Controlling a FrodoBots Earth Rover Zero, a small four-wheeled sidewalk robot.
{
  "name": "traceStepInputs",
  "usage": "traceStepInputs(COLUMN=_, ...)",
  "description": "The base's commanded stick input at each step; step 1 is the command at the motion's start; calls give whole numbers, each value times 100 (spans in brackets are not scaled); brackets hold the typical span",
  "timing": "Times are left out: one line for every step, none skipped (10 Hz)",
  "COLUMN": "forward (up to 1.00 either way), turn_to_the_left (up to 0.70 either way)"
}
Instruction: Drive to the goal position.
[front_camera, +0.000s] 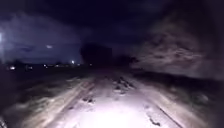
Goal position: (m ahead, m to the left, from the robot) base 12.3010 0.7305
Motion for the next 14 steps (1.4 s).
traceStepInputs(forward=85, turn_to_the_left=3)
traceStepInputs(forward=85, turn_to_the_left=0)
traceStepInputs(forward=85, turn_to_the_left=0)
traceStepInputs(forward=85, turn_to_the_left=0)
traceStepInputs(forward=85, turn_to_the_left=0)
traceStepInputs(forward=85, turn_to_the_left=0)
traceStepInputs(forward=85, turn_to_the_left=0)
traceStepInputs(forward=85, turn_to_the_left=0)
traceStepInputs(forward=85, turn_to_the_left=0)
traceStepInputs(forward=85, turn_to_the_left=0)
traceStepInputs(forward=85, turn_to_the_left=0)
traceStepInputs(forward=85, turn_to_the_left=1)
traceStepInputs(forward=85, turn_to_the_left=5)
traceStepInputs(forward=85, turn_to_the_left=24)
